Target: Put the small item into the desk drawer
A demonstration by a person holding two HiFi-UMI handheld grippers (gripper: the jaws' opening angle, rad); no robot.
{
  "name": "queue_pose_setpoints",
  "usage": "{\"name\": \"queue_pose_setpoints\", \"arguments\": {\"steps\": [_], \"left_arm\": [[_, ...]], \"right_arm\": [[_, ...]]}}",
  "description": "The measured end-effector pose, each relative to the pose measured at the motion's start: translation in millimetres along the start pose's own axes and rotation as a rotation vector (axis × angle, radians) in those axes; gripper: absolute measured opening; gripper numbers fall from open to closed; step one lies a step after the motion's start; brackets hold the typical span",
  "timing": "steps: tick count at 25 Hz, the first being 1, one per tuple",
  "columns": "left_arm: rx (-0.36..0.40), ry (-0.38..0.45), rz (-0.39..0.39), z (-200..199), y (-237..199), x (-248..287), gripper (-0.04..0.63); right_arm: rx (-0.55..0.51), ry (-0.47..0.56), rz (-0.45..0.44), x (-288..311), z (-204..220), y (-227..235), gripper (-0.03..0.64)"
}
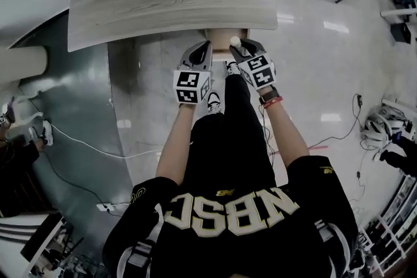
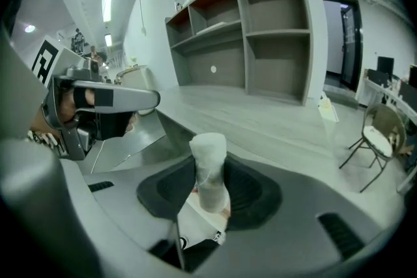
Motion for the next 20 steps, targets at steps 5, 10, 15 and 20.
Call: {"name": "queue_pose_setpoints", "arguments": {"steps": [5,10,15,20], "left_arm": [[-0.032,-0.041,-0.029,23.5,-18.3,10.1,0.014],[-0.058,-0.065,-0.051,45.1,-31.0,23.9,0.014],[-0.075,-0.079,-0.069,60.2,-44.8,35.7,0.014],[-0.105,-0.097,-0.089,76.2,-61.0,41.4,0.014]], "right_arm": [[-0.051,-0.072,-0.078,31.4,25.4,-12.0,0.141],[-0.092,-0.133,-0.129,58.7,53.1,-11.3,0.141],[-0.16,-0.198,-0.164,93.7,74.5,-7.9,0.141],[-0.212,-0.263,-0.212,124.2,91.6,-12.2,0.141]]}}
Point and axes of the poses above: the fingertips, and each gripper's own axes: x forward along the fingers, y to its right, z out of its underside, the point moved 5 cm from there along -x, backward along the fingers, and after that the axes turned 14 degrees about -x, right-handed, at the moved point
